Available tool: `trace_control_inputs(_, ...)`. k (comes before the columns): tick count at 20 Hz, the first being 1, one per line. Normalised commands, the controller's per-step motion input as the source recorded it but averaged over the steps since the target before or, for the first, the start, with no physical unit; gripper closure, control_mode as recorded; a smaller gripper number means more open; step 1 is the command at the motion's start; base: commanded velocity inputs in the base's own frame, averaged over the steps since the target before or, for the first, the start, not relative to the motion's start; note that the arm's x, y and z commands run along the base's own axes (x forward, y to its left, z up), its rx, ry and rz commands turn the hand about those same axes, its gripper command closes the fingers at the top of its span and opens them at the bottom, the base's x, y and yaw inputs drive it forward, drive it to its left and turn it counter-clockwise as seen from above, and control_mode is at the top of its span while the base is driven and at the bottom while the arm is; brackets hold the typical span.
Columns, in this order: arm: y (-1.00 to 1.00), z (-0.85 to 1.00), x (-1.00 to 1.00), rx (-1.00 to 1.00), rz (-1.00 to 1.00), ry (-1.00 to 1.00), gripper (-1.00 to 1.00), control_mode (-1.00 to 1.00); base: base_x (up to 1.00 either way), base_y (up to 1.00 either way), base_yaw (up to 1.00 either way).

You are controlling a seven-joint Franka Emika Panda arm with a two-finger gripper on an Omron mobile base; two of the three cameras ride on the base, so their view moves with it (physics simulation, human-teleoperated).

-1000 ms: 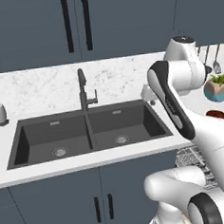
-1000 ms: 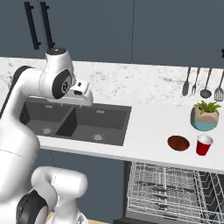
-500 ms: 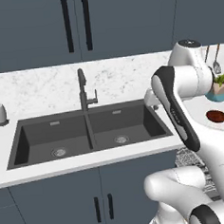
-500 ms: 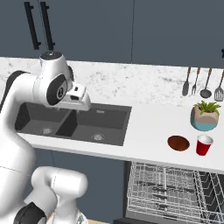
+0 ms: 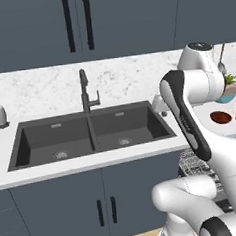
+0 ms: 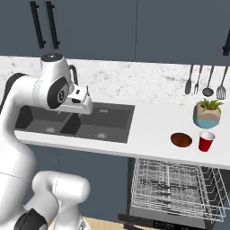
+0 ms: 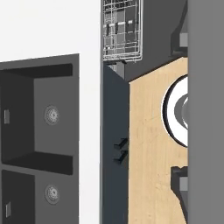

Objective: Pick up the cup and bowl from the counter, place them in the dishwasher, and close the dishwasher door.

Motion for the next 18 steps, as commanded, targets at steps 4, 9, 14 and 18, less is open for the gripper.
trace_control_inputs(4,0.0,0.0,0.0,0.0,0.0,0.0,-1.0,1.0,-0.53,0.0,-0.11)
trace_control_inputs(9,0.0,0.0,0.0,0.0,0.0,0.0,-1.0,1.0,-0.12,0.11,-0.25)
trace_control_inputs(14,0.0,0.0,0.0,0.0,0.0,0.0,-1.0,1.0,0.08,0.24,-0.37)
trace_control_inputs(18,0.0,0.0,0.0,0.0,0.0,0.0,-1.0,1.0,0.17,0.21,-0.38)
